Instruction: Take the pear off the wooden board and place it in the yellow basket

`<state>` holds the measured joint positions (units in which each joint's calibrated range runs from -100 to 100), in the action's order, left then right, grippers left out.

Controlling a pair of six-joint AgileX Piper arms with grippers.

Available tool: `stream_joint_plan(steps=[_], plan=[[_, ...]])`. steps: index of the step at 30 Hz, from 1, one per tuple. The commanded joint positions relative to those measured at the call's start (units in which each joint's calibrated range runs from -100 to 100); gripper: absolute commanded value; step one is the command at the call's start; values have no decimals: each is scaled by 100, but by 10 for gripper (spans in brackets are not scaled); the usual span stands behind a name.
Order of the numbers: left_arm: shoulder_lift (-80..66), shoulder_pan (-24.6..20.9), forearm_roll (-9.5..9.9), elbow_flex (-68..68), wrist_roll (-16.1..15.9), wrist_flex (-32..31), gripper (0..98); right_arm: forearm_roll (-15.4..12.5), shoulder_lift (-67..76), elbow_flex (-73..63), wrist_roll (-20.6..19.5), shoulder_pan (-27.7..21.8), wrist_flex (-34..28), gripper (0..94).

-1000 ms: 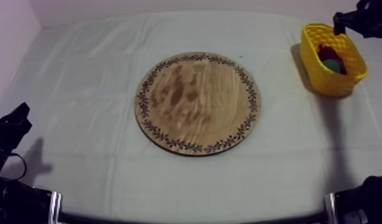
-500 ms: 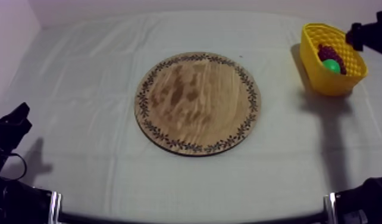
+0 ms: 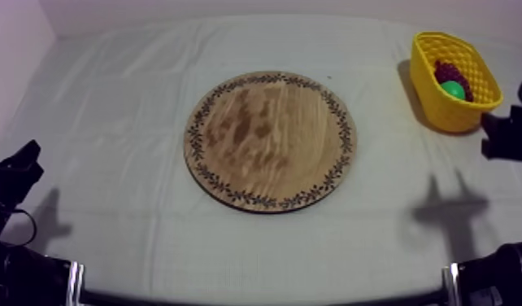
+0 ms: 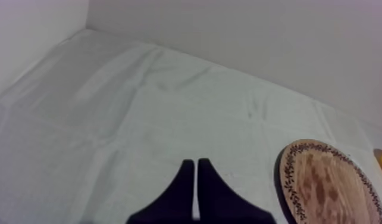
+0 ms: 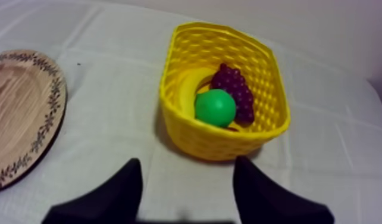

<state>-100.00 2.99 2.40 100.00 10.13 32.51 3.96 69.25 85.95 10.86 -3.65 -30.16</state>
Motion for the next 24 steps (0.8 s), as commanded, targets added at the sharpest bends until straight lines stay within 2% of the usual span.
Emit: stream_joint_plan(steps=[1,5,11,17,24], plan=[[0,1,2,0,0,-1,1,-192,1032,427,130,-16,-98,363],[0,1,2,0,0,-1,1,-403,1650,736,153,-57,-306,236],[0,1,2,0,0,-1,1,-533,2319,1179,63,-68,-542,62],[0,1,2,0,0,-1,1,-634,2609,1266,-99,-72,-777,15],[0,1,2,0,0,-1,1,-588,2647,1346,-681,-57,-768,8]])
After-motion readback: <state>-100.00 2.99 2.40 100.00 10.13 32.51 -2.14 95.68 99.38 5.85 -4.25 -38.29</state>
